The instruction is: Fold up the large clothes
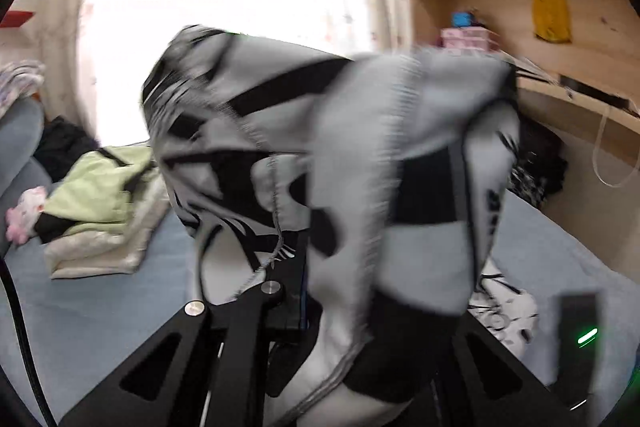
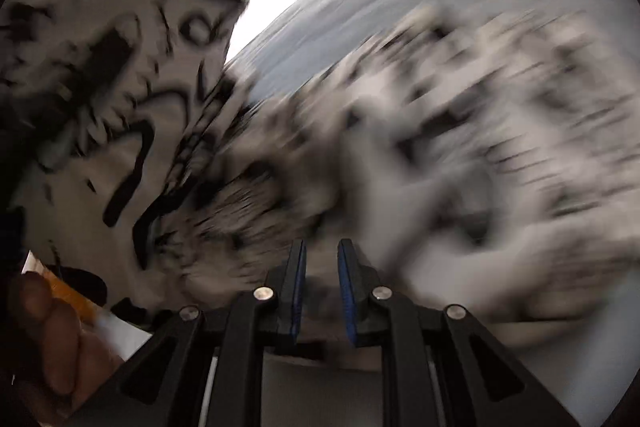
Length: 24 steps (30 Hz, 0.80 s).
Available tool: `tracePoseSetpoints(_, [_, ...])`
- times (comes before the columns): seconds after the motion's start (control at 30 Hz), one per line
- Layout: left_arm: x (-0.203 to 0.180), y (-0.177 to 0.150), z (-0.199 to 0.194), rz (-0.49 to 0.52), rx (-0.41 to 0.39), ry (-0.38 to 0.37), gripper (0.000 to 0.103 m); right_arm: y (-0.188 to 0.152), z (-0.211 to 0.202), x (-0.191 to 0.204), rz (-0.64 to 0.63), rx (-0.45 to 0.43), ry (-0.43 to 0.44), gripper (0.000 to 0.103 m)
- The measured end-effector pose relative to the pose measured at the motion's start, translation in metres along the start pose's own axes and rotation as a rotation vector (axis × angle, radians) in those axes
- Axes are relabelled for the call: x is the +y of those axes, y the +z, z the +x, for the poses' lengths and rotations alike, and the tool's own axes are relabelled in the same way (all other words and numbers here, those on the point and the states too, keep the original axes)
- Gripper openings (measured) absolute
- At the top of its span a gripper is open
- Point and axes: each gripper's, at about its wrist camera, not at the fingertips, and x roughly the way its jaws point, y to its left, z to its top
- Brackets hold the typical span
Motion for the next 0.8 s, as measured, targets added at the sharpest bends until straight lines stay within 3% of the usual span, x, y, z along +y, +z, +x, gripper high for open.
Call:
tracePoseSetpoints(0.1, [-0.040, -0.004, 0.019, 0.041, 0.019, -0.059, 0.009, 0.009, -0.056, -0.044, 0.045, -0.133, -0.178, 0.016])
tracePoseSetpoints(0.2, [-0.094, -0.022, 0.043, 0.137, 0.059, -0.112, 0.009, 0.008, -0.099, -0.086, 0.132, -0.220, -0.297, 0.016])
tracePoseSetpoints(0.27, [-0.133, -0.047, 0.059, 0.230, 0.128, -0.134, 0.009, 0.002, -0.117, -0.110, 0.195, -0.241, -0.311, 0.016])
tracePoseSetpoints(0.37, [-0.164, -0.090, 0.090, 0.360, 0.241, -0.086, 0.010, -0.011, -0.131, -0.134, 0.257, -0.231, -0.334, 0.016])
tracePoseSetpoints(0.47, [-0.170, -0.102, 0.091, 0.388, 0.229, -0.062, 0.012, -0.017, -0.131, -0.142, 0.285, -0.212, -0.319, 0.016])
tracePoseSetpoints(0.57, [-0.168, -0.093, 0.086, 0.353, 0.254, -0.111, 0.026, -0.020, -0.135, -0.143, 0.285, -0.211, -0.313, 0.016])
tracePoseSetpoints(0.63, [-0.162, -0.088, 0.083, 0.337, 0.285, -0.135, 0.050, -0.021, -0.135, -0.146, 0.300, -0.210, -0.297, 0.016])
tracePoseSetpoints(0.7, [-0.155, -0.083, 0.072, 0.303, 0.310, -0.158, 0.072, -0.017, -0.131, -0.148, 0.314, -0.204, -0.300, 0.027])
tracePoseSetpoints(0.73, [-0.147, -0.075, 0.066, 0.284, 0.317, -0.167, 0.076, -0.017, -0.132, -0.148, 0.317, -0.205, -0.300, 0.031])
tracePoseSetpoints(0.8, [-0.137, -0.070, 0.055, 0.237, 0.352, -0.212, 0.077, -0.012, -0.133, -0.146, 0.316, -0.222, -0.287, 0.044])
